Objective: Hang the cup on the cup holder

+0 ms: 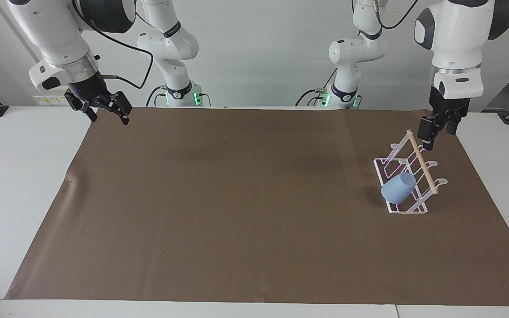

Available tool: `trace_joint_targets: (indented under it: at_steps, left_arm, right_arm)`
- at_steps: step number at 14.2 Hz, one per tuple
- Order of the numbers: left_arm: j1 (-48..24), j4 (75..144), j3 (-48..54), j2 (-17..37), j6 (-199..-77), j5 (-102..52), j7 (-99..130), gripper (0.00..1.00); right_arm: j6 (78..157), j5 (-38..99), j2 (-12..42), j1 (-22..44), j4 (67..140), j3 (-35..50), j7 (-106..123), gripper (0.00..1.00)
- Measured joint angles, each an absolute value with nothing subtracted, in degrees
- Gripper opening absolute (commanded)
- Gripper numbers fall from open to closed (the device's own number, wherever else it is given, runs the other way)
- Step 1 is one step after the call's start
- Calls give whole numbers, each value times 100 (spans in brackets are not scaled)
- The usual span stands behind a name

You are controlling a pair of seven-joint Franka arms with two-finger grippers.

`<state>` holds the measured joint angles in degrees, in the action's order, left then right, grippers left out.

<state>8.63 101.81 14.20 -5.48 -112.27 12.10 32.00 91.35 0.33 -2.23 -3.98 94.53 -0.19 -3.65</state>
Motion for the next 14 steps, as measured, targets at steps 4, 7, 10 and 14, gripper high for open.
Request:
trace_joint_targets:
  at_steps: [4, 7, 10, 14]
  left_arm:
    - [609, 9759, 1013, -553, -10585, 537, 1732, 100]
    - [59, 9382, 255, -557, -9997, 245, 508, 100]
    - [-201, 9207, -54, -556, -9509, 166, 141, 100]
    - [-232, 9001, -53, -515, -9010, 51, 110, 100]
  right_arm:
    - [9135, 33, -223, -398, 9453, -19, -365, 100]
    - [9135, 33, -223, -398, 9453, -19, -365, 100]
    - [9135, 33, -223, -398, 9453, -19, -365, 100]
    - [9135, 33, -223, -398, 9453, -19, -365, 100]
